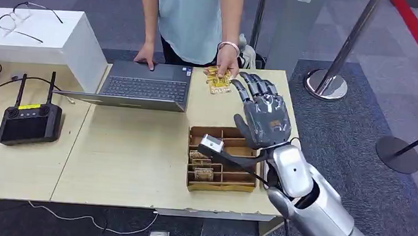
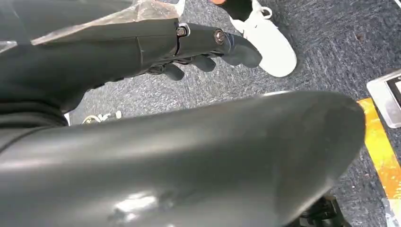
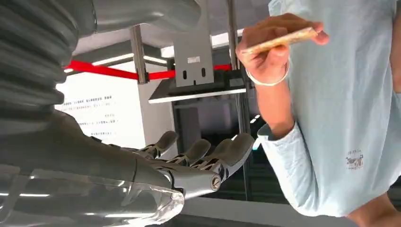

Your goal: Pass the card to the sensor for recognition and then transmit it.

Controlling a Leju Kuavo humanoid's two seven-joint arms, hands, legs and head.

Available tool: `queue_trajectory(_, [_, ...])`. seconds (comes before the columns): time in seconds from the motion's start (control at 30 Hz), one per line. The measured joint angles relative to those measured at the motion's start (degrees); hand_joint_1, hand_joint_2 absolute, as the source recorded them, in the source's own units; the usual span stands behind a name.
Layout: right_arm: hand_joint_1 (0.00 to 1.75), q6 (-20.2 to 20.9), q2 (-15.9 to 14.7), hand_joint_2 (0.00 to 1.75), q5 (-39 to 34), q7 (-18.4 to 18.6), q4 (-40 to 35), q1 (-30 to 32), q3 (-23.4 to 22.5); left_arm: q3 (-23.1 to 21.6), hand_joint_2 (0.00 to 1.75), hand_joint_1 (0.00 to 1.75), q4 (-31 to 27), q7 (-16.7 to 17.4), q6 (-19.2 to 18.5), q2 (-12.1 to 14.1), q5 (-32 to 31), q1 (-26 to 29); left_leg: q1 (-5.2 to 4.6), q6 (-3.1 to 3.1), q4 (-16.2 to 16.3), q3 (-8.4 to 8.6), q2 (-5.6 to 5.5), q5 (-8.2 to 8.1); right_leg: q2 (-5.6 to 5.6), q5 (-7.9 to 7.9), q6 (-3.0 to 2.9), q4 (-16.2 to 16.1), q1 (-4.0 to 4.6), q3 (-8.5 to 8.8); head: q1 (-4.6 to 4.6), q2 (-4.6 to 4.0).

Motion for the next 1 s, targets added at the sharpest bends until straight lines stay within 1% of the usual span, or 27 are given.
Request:
queue_trajectory(0.13, [0.4,0.0,0.61,1.75,0.0,-0.15,1.02,-0.48,0.72,-0.09,0.0,0.0,0.0,-0.07,-0.04,0.0,-0.13,0.0,0.0,0.0,0.0,0.0,0.0,0.0,0.0,0.0,0.0,0.0,0.0,0.0,0.0,0.0])
queue_trajectory(0.2, [0.45,0.0,1.01,1.75,0.0,-0.24,1.57,-0.77,1.12,-0.11,0.0,0.0,0.0,-0.15,-0.11,0.0,-0.28,-0.01,0.0,0.0,0.0,0.0,0.0,0.0,0.0,0.0,0.0,0.01,0.0,0.0,0.02,0.0])
queue_trajectory(0.23, [0.45,0.0,1.16,1.75,0.0,-0.31,1.92,-0.94,1.35,-0.11,0.0,0.0,0.0,-0.2,-0.09,0.0,-0.31,0.0,0.0,0.0,0.0,0.0,0.0,0.0,0.0,0.0,0.0,0.0,0.0,0.0,-0.02,0.0])
queue_trajectory(0.27, [0.42,-0.02,1.38,1.75,0.0,-0.35,2.2,-1.12,1.57,-0.13,0.0,0.0,0.0,-0.22,-0.09,0.0,-0.33,0.0,0.0,0.0,0.0,0.0,0.0,0.0,0.0,0.0,0.0,0.0,0.0,0.0,-0.02,0.0])
queue_trajectory(0.6, [0.42,-0.11,2.6,1.75,-0.5,-0.35,5.07,-2.42,3.34,-0.48,0.0,0.0,0.0,-0.28,-0.26,0.0,-0.85,-0.02,0.0,0.0,0.0,0.0,0.0,0.0,0.0,0.0,0.0,0.0,0.0,0.0,0.0,0.0])
queue_trajectory(0.93, [0.4,-0.46,3.02,1.75,-2.78,-0.5,9.64,-4.84,3.89,-0.55,0.0,0.0,0.0,-0.55,-0.26,0.0,-1.44,-0.02,0.0,0.0,0.0,0.01,0.0,0.0,0.0,0.0,0.0,0.01,0.0,0.01,0.0,0.0])
queue_trajectory(1.0, [0.37,-0.5,3.02,1.75,-2.95,-0.5,10.4,-5.17,4.04,-0.55,0.0,0.0,0.0,-0.57,-0.26,0.0,-1.42,-0.01,0.0,0.0,0.0,0.0,0.0,0.0,0.0,0.0,0.0,0.01,0.0,0.0,0.0,0.0])
